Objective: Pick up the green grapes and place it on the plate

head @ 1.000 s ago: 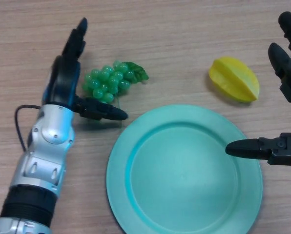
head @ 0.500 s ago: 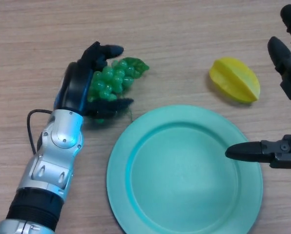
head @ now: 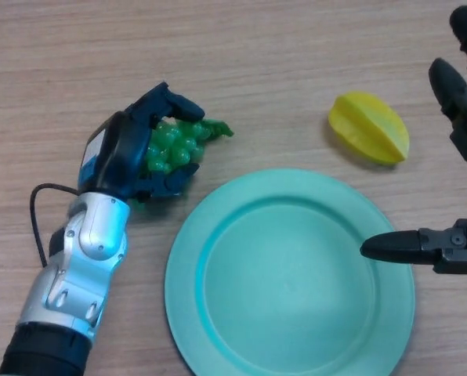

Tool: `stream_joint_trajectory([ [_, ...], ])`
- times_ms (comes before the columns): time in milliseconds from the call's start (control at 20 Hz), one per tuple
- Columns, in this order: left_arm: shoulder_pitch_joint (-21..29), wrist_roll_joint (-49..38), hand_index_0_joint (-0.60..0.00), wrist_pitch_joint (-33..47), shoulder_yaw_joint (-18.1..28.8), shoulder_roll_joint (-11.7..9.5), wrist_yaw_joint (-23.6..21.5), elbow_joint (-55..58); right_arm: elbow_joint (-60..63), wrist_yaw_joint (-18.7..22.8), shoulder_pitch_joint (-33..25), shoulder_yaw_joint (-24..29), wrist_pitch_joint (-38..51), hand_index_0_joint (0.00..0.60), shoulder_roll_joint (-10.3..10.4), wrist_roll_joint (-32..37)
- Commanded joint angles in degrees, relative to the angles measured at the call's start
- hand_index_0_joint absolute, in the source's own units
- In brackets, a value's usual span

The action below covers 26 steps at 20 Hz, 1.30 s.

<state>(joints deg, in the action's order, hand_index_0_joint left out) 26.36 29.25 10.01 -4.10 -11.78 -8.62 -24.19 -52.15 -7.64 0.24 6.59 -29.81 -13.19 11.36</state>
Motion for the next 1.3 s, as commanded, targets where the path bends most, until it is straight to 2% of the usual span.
stream_joint_trajectory([
  [50,0.06,0.17,-0.600,1.10,4.13,-2.44,-2.23,9.29,-3.89,1.69,-1.38,2.07,5.16,0.000,-1.32,1.01],
  [150,-1.52,-9.09,-0.600,-3.58,5.65,-1.13,0.37,18.60,-4.09,1.76,-0.75,1.42,5.26,0.000,-0.83,0.87],
  [250,-2.96,-10.65,-0.600,-6.03,4.82,-1.89,1.07,26.08,-4.94,2.11,-1.51,1.23,3.85,0.000,-1.09,0.83],
  [350,-4.97,-18.68,-0.600,-12.56,4.98,-0.40,4.08,35.79,-4.51,1.79,-1.00,0.39,4.78,0.000,-0.99,-0.12],
  [400,-5.88,-17.57,-0.600,-11.56,4.18,-0.98,4.19,37.76,-4.40,1.72,-0.87,0.22,4.83,0.000,-0.83,-0.11],
  [450,-7.77,-15.95,-0.600,-10.08,3.15,-0.91,4.68,41.33,-4.19,1.88,-1.65,0.03,4.75,0.000,-0.87,-0.29],
  [500,-8.85,-18.00,-0.600,-11.55,2.80,-0.34,5.77,44.09,-4.27,2.10,-2.01,0.18,4.62,0.000,-0.85,-0.09],
  [550,-11.76,-25.77,-0.600,-18.22,1.65,0.43,8.13,52.02,-4.36,2.48,-2.58,0.14,4.41,0.000,-0.95,0.14],
  [650,-15.45,-36.58,-0.600,-29.54,1.69,0.78,7.72,62.61,-3.64,2.26,-2.44,-0.61,4.80,0.000,-0.99,-0.55],
  [800,-18.65,-38.83,-0.600,-34.91,0.24,0.78,8.36,68.86,-3.71,2.32,-2.45,-0.58,4.42,0.000,-1.00,-0.44],
  [900,-20.74,-40.17,-0.600,-39.64,0.13,0.16,10.73,72.11,-3.24,1.70,-2.02,-1.05,4.92,0.000,-0.96,-1.51],
  [950,-22.14,-38.62,-0.600,-42.60,-0.95,-0.97,13.76,73.73,-3.13,1.75,-1.87,-1.08,5.12,0.000,-0.56,-1.14],
  [1100,-22.34,-39.64,-0.600,-50.25,-1.61,-0.93,17.79,75.12,-2.68,1.82,-1.79,-1.49,5.66,0.000,-0.49,-1.03],
  [1150,-21.77,-37.81,-0.600,-52.85,-3.28,-2.09,20.61,75.57,-2.59,2.08,-1.96,-1.49,5.79,0.000,-0.46,-0.82],
  [1300,-22.38,-33.17,-0.600,-49.64,-4.50,-1.89,25.05,74.98,-2.11,2.04,-1.63,-1.95,6.77,0.000,-0.45,-1.80],
])
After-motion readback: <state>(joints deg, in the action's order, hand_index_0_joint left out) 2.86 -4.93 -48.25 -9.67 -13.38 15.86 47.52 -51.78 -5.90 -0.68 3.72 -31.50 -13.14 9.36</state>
